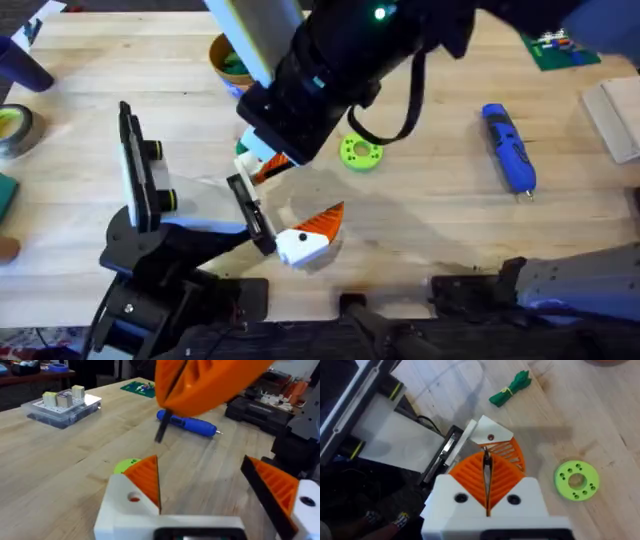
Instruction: Pick up the gripper from the table and insert it into the empty holder that is missing its gripper. Then pick up a screw, insert it into the mounting hole, and use the screwdriver to tighten it. Finally, clean up the table by picking up the vegetable and placing it into the bucket.
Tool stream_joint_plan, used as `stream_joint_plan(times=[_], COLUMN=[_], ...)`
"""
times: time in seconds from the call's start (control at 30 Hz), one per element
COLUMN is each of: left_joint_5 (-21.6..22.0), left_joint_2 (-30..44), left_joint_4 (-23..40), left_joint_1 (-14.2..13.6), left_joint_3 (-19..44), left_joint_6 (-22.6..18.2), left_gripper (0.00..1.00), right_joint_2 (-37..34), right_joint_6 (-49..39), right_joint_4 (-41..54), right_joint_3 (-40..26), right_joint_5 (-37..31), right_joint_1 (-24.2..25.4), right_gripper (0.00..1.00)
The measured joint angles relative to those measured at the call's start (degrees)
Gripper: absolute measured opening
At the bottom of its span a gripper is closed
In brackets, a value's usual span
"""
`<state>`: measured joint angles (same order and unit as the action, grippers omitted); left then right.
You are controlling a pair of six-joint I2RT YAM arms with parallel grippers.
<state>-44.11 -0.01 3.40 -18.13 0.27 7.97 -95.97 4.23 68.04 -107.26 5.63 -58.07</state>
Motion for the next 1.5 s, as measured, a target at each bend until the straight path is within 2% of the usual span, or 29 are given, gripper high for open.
stream_joint_plan(times=[1.07,1.5], left_joint_5=[0.0,0.0], left_joint_2=[0.0,0.0], left_joint_4=[0.0,0.0], left_joint_1=[0.0,0.0], left_joint_3=[0.0,0.0], left_joint_6=[0.0,0.0], left_gripper=[0.992,0.992], right_joint_2=[-6.9,-7.0], right_joint_6=[-0.3,-1.2], right_joint_4=[1.0,0.5], right_joint_3=[0.0,0.0], right_joint_5=[1.3,1.3], right_joint_1=[-0.2,-0.2], right_gripper=[0.006,0.006])
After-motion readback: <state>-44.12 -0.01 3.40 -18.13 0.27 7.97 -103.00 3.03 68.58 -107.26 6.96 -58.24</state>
